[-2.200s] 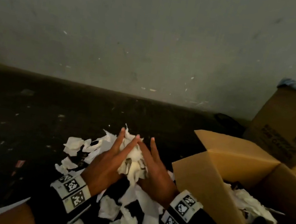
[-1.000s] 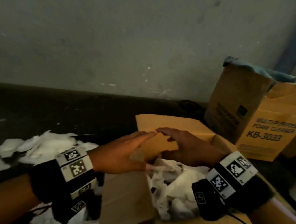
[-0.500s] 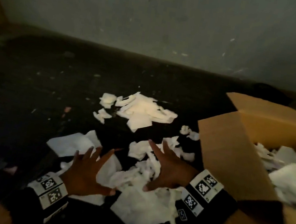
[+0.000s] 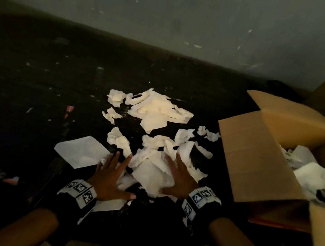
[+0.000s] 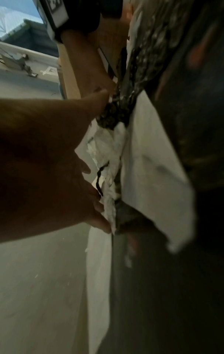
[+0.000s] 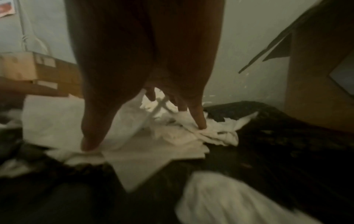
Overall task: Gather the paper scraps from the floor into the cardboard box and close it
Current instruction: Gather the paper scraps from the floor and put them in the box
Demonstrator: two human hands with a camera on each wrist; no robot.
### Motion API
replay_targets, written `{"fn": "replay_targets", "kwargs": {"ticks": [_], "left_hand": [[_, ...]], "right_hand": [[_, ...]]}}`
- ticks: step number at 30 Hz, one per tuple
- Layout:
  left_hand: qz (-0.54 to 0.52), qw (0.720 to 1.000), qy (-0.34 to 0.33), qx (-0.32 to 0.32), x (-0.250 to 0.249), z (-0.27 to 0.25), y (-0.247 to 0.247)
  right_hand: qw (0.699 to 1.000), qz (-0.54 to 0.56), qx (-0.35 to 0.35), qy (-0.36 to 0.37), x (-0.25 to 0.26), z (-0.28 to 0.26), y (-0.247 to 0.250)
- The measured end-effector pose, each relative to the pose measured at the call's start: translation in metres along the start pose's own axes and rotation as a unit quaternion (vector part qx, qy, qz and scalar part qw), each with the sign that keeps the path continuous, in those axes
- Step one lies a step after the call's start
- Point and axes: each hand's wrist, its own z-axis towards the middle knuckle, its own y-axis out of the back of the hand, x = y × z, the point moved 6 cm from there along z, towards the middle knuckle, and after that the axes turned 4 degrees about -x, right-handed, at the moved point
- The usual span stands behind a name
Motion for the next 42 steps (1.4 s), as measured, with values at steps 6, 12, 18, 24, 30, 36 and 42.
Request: {"fn": "replay_targets", "kwargs": {"ticks": [6, 12, 18, 24, 30, 36, 42], "left_hand": [[0.041, 0.998, -0.026, -0.037, 0.007, -0.021, 0.002], [0.126, 0.991, -0.046, 0.030, -0.003, -0.024, -0.041], [0.155, 0.982, -0.060, -0.092, -0.010, 0.006, -0.007], [0.178, 0.978, 0.007, -0.105, 0.007, 0.022, 0.022], [0.084, 0.995, 0.043, -0.040, 0.017, 0.038, 0.020], [0.059, 0.997, 0.013, -0.044, 0.012, 0.041, 0.027], [0.072, 0.997, -0.012, -0.010, 0.000, 0.032, 0.030]], "right_hand": [[0.999, 0.024, -0.029, -0.021, -0.016, -0.003, 0.033], [0.989, -0.087, 0.009, -0.117, -0.049, 0.009, 0.021], [0.995, -0.029, 0.059, -0.080, -0.036, 0.027, -0.003], [0.997, -0.016, -0.046, -0.057, -0.029, 0.049, 0.041], [0.990, -0.060, -0.016, -0.124, -0.054, 0.085, 0.054], [0.996, 0.010, 0.078, -0.045, -0.031, 0.082, 0.024], [0.994, -0.083, 0.060, 0.038, -0.016, 0.063, 0.040]]}}
